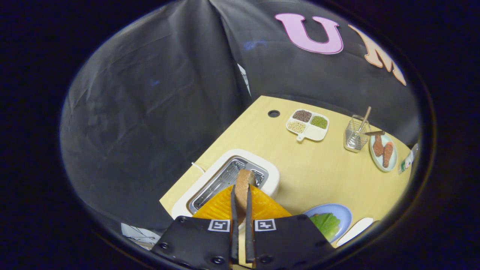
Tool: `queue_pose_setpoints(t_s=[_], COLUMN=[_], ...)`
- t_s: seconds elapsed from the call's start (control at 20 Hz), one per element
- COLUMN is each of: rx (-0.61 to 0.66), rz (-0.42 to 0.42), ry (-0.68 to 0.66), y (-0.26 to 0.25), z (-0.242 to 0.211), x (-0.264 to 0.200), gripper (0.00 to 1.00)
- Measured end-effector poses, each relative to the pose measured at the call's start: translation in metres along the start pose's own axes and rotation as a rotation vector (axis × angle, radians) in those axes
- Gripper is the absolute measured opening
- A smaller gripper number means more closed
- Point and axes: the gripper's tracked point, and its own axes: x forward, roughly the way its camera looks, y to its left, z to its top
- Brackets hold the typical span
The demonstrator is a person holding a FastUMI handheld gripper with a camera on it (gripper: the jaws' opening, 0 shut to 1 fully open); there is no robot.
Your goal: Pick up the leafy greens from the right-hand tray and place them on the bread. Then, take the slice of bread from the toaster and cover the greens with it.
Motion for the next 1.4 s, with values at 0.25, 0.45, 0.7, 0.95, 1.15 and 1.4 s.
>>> queue_pose_setpoints(t_s=[0.25,0.45,0.7,0.95,1.15,1.4], rx=[0.038,0.087,0.143,0.131,0.177,0.250], rz=[0.035,0.052,0.074,0.051,0.010,-0.016], ry=[-0.054,-0.087,-0.122,-0.151,-0.127,-0.096], y=[-0.013,-0.032,-0.057,-0.092,-0.123,-0.158], z=[0.010,0.008,0.004,-0.005,-0.037,-0.073], x=[-0.030,-0.048,-0.071,-0.085,-0.082,-0.075], gripper=[0.10,0.10,0.10,0.10,0.10,0.10])
